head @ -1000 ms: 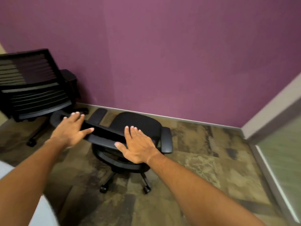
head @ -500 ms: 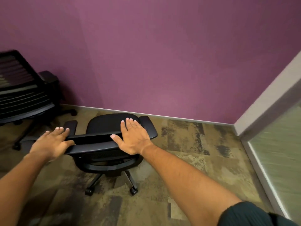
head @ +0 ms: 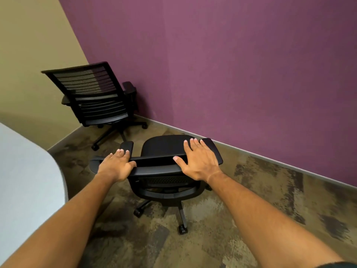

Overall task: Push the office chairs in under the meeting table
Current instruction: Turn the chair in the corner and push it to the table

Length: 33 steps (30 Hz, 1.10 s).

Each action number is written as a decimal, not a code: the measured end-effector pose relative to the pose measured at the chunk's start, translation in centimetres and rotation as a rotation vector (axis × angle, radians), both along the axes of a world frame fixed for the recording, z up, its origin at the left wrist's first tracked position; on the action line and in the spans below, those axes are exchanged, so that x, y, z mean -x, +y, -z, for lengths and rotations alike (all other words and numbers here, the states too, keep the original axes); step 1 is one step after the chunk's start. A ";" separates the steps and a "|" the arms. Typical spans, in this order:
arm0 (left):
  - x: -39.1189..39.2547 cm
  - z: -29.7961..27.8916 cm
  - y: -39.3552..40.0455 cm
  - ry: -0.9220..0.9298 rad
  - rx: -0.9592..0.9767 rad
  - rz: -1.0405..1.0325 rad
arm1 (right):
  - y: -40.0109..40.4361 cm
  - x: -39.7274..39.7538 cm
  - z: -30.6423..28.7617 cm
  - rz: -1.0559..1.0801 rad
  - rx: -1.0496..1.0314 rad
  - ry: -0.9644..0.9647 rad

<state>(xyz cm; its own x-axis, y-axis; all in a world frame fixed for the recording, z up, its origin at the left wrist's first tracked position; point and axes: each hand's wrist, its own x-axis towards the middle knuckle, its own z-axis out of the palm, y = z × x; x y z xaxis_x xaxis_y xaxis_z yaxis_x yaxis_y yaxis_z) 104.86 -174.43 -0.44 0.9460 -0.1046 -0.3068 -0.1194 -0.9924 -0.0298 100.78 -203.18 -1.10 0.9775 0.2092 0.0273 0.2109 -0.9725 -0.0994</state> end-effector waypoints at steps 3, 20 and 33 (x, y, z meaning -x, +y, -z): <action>1.2 -0.4 -1.0 0.001 -0.004 -0.035 | -0.8 -0.6 0.0 -0.041 0.006 -0.008; 4.4 -1.0 -1.4 -0.050 0.051 -0.221 | -2.5 -5.8 -0.9 -0.287 0.057 -0.034; 0.2 -1.9 1.4 0.050 0.049 -0.373 | -0.7 -11.9 -1.0 -0.396 0.032 0.016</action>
<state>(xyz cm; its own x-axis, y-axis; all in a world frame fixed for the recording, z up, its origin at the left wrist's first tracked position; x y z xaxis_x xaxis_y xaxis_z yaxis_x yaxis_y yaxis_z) 104.63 -173.01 1.48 0.9058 0.2288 -0.3567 0.2507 -0.9679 0.0156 112.64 -203.91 -0.13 0.8215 0.5702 -0.0004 0.5685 -0.8191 -0.0766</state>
